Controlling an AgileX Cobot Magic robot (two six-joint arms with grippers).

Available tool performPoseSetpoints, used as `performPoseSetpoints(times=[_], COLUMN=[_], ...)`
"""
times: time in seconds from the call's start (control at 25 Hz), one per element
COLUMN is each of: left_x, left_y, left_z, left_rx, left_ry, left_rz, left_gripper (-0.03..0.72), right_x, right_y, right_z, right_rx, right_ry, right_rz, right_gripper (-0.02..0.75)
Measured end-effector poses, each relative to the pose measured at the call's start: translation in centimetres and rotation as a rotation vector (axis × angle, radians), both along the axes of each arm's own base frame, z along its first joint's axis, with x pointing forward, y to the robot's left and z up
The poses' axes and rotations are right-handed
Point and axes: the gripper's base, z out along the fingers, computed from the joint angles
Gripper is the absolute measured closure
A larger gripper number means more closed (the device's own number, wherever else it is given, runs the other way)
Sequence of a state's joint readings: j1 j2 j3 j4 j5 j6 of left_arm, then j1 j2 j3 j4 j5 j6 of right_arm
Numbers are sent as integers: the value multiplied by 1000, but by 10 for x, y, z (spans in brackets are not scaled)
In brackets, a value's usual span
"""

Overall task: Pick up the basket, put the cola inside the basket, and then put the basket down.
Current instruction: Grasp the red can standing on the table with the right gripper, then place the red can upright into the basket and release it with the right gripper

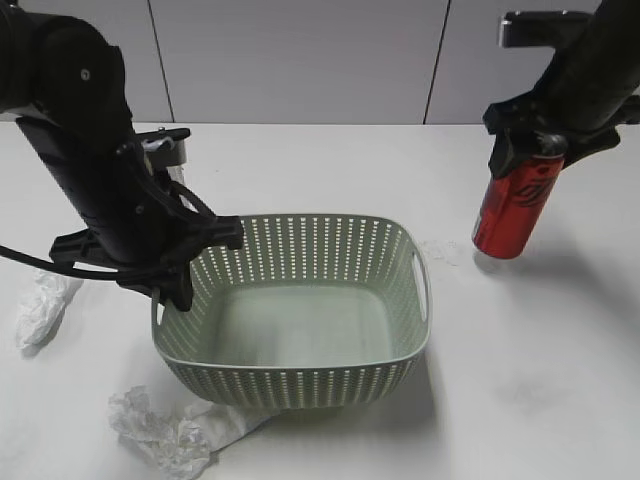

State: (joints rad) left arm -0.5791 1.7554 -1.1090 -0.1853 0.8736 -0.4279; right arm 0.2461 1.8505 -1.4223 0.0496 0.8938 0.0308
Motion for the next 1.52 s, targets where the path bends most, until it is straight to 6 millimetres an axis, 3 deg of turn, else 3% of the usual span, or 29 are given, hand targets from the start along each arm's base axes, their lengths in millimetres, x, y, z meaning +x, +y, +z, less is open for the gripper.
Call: performPoseSetpoints(times=[0.4,0.68,0.88,1.24,1.52], left_x=[1,1,2,18,19], left_y=[0,0,0,-16,-38], left_z=[0,0,0,5,-6], left_rx=[-3,-2,-1,-23,-15], left_ry=[-6,-7,-21,-51,-29], left_rz=[1,0,-3,-17,-52], left_gripper=[692,692,692,692,692], right_x=[-63,-107,-113,-133,-123], right_y=[-15,-26,-22,49,79], right_z=[108,147,151,150,122], right_rx=[13,4,21,84,71], right_ry=[-181,-207,-210,-255,-166], right_rz=[80,117,134,348,400], right_gripper=[235,235,235,235,235])
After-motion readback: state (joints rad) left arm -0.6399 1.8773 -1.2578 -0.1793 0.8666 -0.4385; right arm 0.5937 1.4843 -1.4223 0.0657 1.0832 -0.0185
